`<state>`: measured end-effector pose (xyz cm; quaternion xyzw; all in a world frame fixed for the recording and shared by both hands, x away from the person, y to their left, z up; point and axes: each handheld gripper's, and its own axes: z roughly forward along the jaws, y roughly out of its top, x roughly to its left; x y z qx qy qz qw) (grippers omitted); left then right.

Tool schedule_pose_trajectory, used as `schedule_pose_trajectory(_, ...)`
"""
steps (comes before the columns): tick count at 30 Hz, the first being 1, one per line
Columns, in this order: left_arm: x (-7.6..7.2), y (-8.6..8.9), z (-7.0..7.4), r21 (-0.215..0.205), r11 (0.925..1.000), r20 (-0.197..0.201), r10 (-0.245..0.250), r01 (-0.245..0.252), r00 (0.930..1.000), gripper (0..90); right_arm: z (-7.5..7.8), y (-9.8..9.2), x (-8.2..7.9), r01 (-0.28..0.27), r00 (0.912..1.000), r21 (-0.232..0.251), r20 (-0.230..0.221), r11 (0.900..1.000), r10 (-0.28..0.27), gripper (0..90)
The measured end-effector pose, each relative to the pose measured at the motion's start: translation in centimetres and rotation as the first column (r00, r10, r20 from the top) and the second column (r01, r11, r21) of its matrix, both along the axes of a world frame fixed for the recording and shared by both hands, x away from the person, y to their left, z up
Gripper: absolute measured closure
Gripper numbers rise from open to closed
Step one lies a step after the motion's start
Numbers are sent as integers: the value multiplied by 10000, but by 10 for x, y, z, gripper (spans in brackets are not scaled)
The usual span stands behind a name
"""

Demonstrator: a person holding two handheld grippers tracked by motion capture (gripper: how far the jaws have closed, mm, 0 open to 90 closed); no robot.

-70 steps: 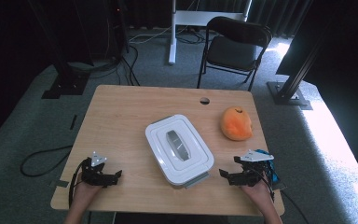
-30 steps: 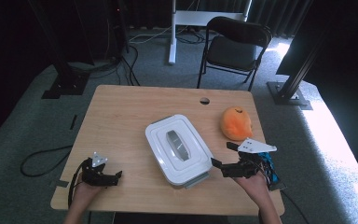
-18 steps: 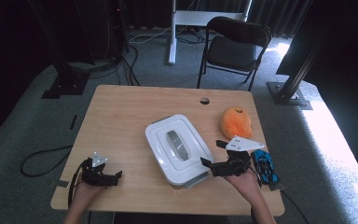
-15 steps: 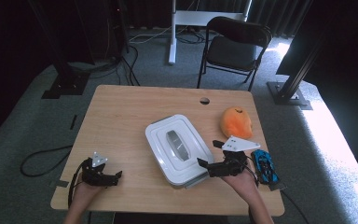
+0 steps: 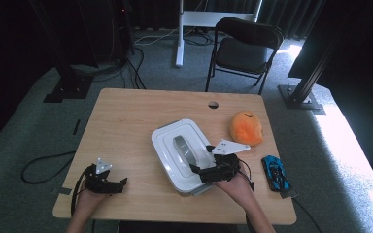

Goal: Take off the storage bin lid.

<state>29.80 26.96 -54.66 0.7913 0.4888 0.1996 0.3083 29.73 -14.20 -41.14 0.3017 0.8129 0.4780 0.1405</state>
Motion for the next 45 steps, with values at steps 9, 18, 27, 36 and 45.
schedule_pose_trajectory(9, 0, 0, 0, -4, 10000, -2, -9, 9, 10000, 2, -1, 20, 4, 102, 9999, -490, 14, 9987, -102, 103)
schedule_pose_trajectory(18, 0, 0, 0, -5, 10000, -2, -10, 10, 10000, 2, -6, 33, 6, 311, 9995, -886, -52, 9956, -317, 175)
schedule_pose_trajectory(27, 0, 0, 0, -2, 10000, -1, -9, 9, 10000, 2, -10, 35, 6, 772, 9967, -848, -198, 9934, -792, 351)
schedule_pose_trajectory(36, 0, 0, 0, 1, 10000, 2, -6, 6, 10000, 2, -12, 38, 4, 502, 9987, -1111, 24, 9925, -502, 596)
schedule_pose_trajectory(45, 0, 0, 0, -1, 10000, 6, 12, -12, 10000, 2, -14, 36, 4, 726, 9972, -997, -127, 9924, -742, 652)
